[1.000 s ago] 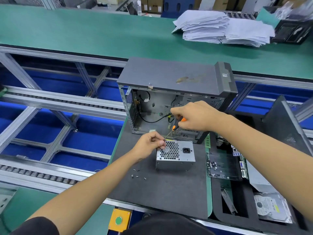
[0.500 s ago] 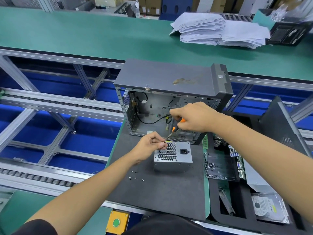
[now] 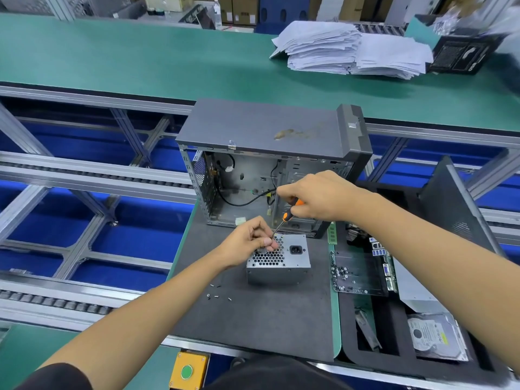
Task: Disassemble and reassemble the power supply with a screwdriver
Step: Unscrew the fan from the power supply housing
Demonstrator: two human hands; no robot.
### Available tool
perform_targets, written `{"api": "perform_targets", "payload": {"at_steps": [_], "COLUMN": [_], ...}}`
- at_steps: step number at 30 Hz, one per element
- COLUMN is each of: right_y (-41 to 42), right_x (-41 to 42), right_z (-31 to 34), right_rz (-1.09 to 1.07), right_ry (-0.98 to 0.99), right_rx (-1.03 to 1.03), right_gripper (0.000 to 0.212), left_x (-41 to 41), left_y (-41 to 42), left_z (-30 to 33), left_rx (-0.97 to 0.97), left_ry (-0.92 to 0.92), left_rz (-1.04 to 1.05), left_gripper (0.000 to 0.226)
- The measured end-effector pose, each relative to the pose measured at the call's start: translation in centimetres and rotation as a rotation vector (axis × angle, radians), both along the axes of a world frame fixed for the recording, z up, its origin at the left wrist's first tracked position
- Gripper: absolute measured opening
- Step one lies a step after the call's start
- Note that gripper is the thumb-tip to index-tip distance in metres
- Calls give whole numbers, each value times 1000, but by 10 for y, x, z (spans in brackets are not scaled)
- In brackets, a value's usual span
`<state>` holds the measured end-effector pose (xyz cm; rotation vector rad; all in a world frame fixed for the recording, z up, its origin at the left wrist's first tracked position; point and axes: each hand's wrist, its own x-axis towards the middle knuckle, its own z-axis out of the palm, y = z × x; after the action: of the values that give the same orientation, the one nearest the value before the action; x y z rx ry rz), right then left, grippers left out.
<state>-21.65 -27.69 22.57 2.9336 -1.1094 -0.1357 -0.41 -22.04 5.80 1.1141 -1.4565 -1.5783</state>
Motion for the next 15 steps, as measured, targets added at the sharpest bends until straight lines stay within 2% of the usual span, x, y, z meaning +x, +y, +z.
{"api": "perform_targets", "payload": {"at_steps": [6, 12, 15], "right_y": [0, 2, 1], "right_x": [-3, -1, -2], "right_z": [3, 4, 4], "right_rz": [57, 119, 119], "right_ry": [14, 35, 38], "right_rx": [-7, -3, 19], "right_gripper": [15, 16, 18], "left_x": [-2, -13, -17], "left_y": [0, -1, -5], "left_z": [1, 4, 4], "left_rx": [-112, -139, -266], "left_ry": [-125, -203, -381], "left_rz": [14, 12, -2], "left_gripper": [13, 23, 31]}}
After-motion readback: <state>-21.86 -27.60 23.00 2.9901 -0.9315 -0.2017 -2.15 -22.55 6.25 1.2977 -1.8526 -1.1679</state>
